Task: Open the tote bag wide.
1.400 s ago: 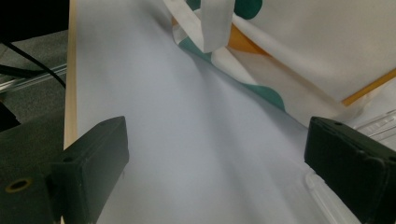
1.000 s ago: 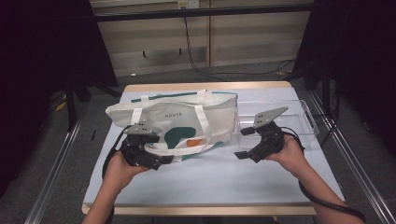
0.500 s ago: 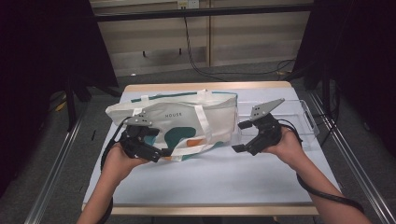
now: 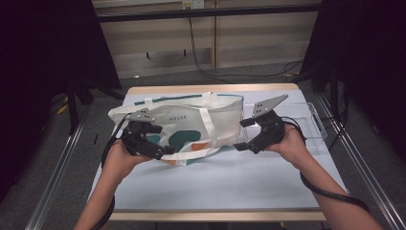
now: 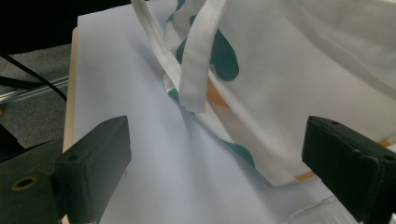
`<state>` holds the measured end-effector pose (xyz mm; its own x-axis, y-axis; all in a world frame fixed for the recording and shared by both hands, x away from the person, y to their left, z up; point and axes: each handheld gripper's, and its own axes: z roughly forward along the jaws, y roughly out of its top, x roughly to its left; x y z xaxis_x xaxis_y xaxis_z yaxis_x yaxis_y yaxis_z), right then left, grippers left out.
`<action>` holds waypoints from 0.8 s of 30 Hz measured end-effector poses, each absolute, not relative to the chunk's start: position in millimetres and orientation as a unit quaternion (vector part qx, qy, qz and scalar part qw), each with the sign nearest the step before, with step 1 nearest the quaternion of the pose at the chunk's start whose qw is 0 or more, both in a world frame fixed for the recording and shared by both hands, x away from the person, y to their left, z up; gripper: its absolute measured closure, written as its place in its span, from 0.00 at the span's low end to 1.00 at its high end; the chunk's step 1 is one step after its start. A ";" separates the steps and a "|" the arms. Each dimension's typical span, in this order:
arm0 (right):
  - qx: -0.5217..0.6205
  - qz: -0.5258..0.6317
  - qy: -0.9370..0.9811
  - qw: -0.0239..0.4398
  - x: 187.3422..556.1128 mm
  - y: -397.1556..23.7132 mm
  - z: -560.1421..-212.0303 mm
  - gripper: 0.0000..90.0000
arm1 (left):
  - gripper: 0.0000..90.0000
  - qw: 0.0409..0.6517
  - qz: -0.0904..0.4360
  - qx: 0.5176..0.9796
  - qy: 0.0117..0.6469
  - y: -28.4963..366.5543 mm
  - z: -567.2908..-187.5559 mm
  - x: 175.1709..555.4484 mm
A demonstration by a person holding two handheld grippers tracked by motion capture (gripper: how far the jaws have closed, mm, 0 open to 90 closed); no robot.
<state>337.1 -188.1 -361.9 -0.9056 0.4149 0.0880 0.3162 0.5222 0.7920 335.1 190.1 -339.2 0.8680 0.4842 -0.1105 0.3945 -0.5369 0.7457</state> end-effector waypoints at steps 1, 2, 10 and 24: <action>0.210 0.442 0.870 0.056 337.3 -186.6 -361.0 0.09 | 0.08 0.412 0.054 0.874 0.252 189.9 -338.6 335.5; 0.209 0.441 0.871 0.057 337.4 -185.6 -359.8 0.09 | 0.08 0.410 0.056 0.875 0.252 190.2 -337.1 336.0; 0.207 0.445 0.869 0.060 342.5 -177.5 -353.0 0.09 | 0.08 0.409 0.053 0.876 0.250 188.8 -334.7 340.7; 0.212 0.448 0.867 0.058 352.7 -170.8 -346.7 0.11 | 0.08 0.404 0.055 0.879 0.246 186.3 -330.5 345.9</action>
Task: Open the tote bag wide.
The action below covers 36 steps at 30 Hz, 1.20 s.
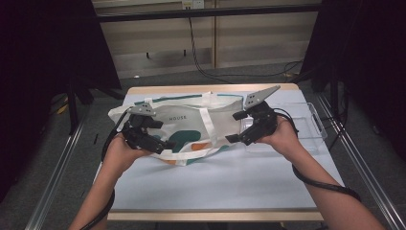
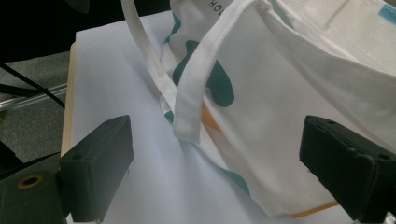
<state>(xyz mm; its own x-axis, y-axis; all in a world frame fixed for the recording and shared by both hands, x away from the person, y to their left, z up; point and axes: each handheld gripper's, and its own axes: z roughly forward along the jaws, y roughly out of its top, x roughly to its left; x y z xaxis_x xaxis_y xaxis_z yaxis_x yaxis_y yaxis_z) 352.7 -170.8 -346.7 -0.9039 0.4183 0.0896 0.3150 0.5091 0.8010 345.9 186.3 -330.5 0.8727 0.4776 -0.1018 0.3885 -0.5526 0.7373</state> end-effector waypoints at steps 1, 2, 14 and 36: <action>0.212 0.447 0.867 0.059 353.0 -170.8 -346.4 0.11 | 0.08 0.404 0.055 0.879 0.246 186.3 -330.5 345.9; 0.212 0.446 0.868 0.060 353.5 -170.8 -346.0 0.11 | 0.08 0.405 0.053 0.879 0.247 185.3 -330.8 346.7; 0.207 0.450 0.867 0.058 358.0 -170.5 -340.0 0.15 | 0.08 0.400 0.053 0.882 0.242 181.1 -325.0 351.9; 0.195 0.454 0.866 0.079 367.3 -163.6 -331.8 0.22 | 0.08 0.402 0.053 0.882 0.239 176.1 -321.1 357.8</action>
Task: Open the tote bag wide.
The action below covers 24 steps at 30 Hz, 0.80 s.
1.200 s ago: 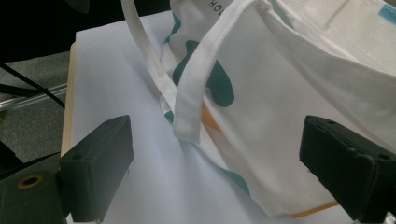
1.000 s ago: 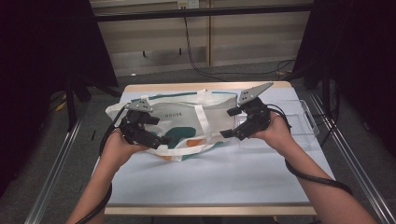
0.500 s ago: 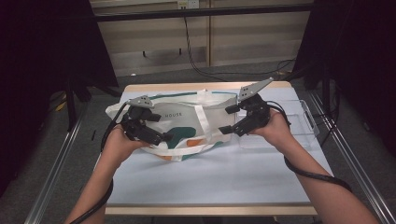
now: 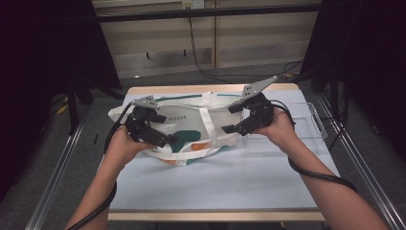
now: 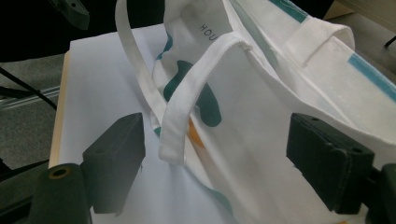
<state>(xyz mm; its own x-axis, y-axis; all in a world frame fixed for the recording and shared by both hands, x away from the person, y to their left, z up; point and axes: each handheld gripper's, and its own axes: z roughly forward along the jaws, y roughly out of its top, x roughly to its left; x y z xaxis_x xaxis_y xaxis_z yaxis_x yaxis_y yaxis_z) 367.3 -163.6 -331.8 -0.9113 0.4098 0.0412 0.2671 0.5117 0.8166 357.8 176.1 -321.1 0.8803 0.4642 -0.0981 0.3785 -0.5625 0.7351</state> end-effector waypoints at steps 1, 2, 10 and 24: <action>0.193 0.452 0.867 0.081 367.9 -163.2 -331.6 0.22 | 0.08 0.403 0.053 0.882 0.239 175.8 -321.2 357.6; 0.193 0.452 0.867 0.081 367.9 -163.2 -331.6 0.22 | 0.08 0.403 0.053 0.882 0.239 175.8 -321.2 357.6; 0.177 0.447 0.872 0.090 368.2 -157.4 -329.0 0.23 | 0.08 0.402 0.052 0.883 0.237 176.8 -322.8 358.2; 0.180 0.450 0.870 0.096 375.9 -153.7 -318.7 0.23 | 0.08 0.402 0.056 0.883 0.235 174.9 -319.0 360.0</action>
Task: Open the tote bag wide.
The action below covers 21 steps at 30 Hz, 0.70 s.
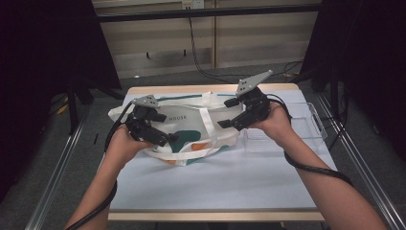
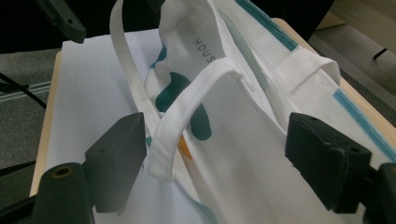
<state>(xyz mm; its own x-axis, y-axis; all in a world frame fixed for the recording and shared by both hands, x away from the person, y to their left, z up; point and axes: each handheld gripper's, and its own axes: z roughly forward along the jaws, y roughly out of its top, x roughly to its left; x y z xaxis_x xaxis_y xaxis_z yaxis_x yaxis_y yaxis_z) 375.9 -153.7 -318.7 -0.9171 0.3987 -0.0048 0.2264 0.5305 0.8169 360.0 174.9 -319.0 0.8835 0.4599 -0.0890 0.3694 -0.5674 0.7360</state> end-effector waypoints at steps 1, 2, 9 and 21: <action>0.179 0.449 0.870 0.097 376.2 -153.5 -318.3 0.23 | 0.08 0.402 0.057 0.884 0.234 174.7 -318.3 360.0; 0.179 0.449 0.870 0.097 376.2 -153.5 -318.3 0.23 | 0.08 0.402 0.057 0.884 0.234 174.7 -318.3 360.0; 0.178 0.446 0.871 0.102 379.9 -152.7 -314.7 0.22 | 0.09 0.405 0.062 0.882 0.234 176.2 -314.3 362.0; 0.180 0.439 0.874 0.106 386.6 -147.4 -317.9 0.23 | 0.09 0.402 0.059 0.884 0.231 174.4 -314.6 364.5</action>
<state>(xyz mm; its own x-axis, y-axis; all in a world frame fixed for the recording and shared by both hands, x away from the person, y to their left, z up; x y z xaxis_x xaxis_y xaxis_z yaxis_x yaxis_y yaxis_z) 386.6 -147.4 -317.9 -0.9126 0.4079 -0.0268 0.2220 0.5497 0.8053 364.5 174.4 -314.6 0.8861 0.4564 -0.0808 0.3609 -0.5700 0.7382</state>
